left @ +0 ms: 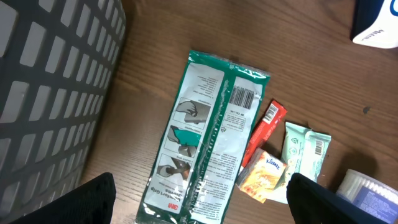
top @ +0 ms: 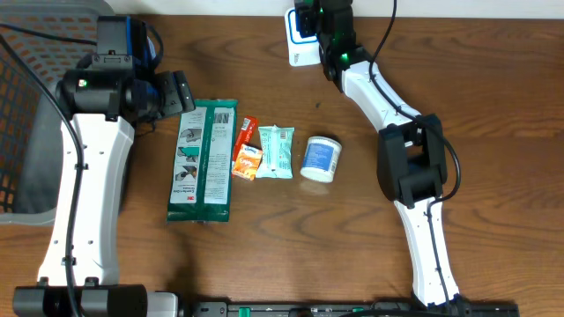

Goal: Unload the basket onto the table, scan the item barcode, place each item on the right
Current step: 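Carry the jar to the white scanner and hold its label there, then move the jar to the right edge and set it down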

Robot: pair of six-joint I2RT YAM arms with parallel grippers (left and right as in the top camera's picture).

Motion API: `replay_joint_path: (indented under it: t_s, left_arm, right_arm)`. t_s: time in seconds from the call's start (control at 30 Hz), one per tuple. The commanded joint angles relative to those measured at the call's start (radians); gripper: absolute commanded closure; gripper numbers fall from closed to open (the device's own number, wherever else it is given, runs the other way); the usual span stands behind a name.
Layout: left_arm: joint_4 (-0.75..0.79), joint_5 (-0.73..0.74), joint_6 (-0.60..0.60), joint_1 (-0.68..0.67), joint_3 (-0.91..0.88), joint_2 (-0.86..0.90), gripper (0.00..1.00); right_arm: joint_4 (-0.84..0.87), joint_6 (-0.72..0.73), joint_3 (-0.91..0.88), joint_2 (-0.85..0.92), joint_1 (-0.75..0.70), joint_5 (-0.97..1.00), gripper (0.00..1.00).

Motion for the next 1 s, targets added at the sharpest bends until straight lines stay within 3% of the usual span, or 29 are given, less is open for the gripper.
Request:
replay_joint_path:
  t_s: [0.0, 0.23, 0.4, 0.7, 0.97]
  left_arm:
    - [-0.002, 0.007, 0.006, 0.003, -0.002, 0.008, 0.12]
    - [-0.002, 0.007, 0.006, 0.003, -0.002, 0.008, 0.12]
    - [-0.002, 0.007, 0.006, 0.003, -0.002, 0.008, 0.12]
    - [-0.002, 0.007, 0.006, 0.003, -0.002, 0.008, 0.12]
    - [-0.002, 0.007, 0.005, 0.003, -0.002, 0.008, 0.12]
  right_arm:
    - [0.013, 0.013, 0.012, -0.006, -0.004, -0.009, 0.99]
    - [-0.003, 0.012, 0.012, -0.065, -0.001, -0.008, 0.99]
    - [-0.151, 0.011, 0.012, -0.196, -0.006, -0.008, 0.99]
    - [-0.678, 0.008, 0.012, -0.523, -0.044, -0.008, 0.99]
    - [-1.196, 0.013, 0.012, -0.668, -0.242, -0.009, 0.99]
